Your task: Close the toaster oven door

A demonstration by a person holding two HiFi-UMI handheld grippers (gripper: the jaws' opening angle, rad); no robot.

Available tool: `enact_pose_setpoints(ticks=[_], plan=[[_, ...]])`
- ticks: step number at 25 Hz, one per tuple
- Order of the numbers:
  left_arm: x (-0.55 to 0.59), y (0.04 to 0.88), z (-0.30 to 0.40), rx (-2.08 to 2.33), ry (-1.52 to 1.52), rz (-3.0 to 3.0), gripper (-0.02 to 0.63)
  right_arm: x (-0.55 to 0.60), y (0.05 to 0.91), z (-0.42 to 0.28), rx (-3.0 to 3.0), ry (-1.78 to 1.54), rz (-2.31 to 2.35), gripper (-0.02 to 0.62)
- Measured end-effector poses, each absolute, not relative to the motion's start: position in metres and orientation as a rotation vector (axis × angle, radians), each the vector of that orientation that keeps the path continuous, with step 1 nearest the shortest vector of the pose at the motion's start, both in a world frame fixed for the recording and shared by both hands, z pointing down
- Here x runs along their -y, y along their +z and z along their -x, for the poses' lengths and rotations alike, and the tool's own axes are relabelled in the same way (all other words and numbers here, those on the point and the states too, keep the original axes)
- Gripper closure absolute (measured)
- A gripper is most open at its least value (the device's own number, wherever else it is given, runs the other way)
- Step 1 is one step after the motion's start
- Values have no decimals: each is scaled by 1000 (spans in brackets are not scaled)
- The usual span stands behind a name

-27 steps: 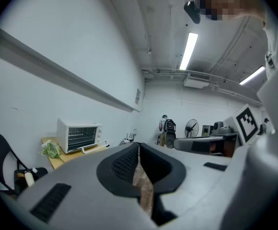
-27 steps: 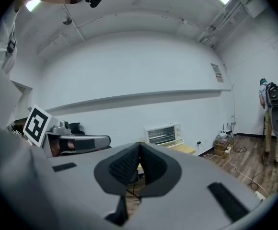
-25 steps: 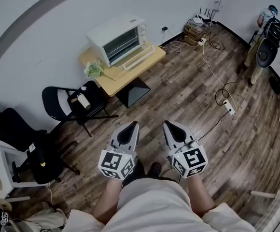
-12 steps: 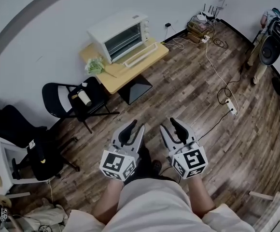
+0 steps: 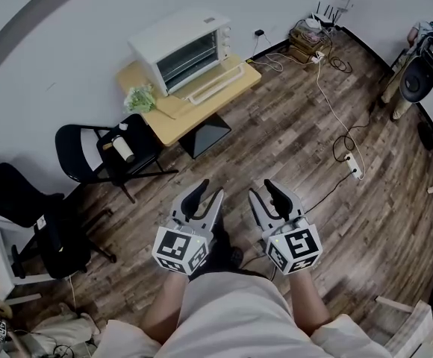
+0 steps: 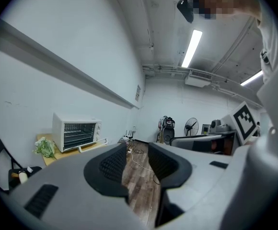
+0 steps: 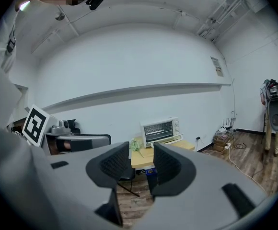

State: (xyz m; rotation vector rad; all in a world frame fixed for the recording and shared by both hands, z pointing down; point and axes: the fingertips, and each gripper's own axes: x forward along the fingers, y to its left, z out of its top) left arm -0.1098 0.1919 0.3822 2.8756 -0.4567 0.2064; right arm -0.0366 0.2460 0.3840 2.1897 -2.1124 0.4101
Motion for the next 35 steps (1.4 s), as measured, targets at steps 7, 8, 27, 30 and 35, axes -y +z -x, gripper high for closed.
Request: enact_pose_setpoints(ticks=[7,8,27,30,35], plan=[[-142,385,78,456,201,-2889,483,-194,382,7,2116,409,-2167,451],[-135,385,73,455,202,-2889,483,-186,384,3,2115,411,-2165,451],[-13,401,27,404,214,-2903,480,-70,389,-38,2075,407,-2184,456],[-5,400,26,399,204,-2906,480,-61,388,-38,2072,398,-2192,456],[4,401,26,390,208,-2904,480,-48,387,-36,2071,392,-2180,456]])
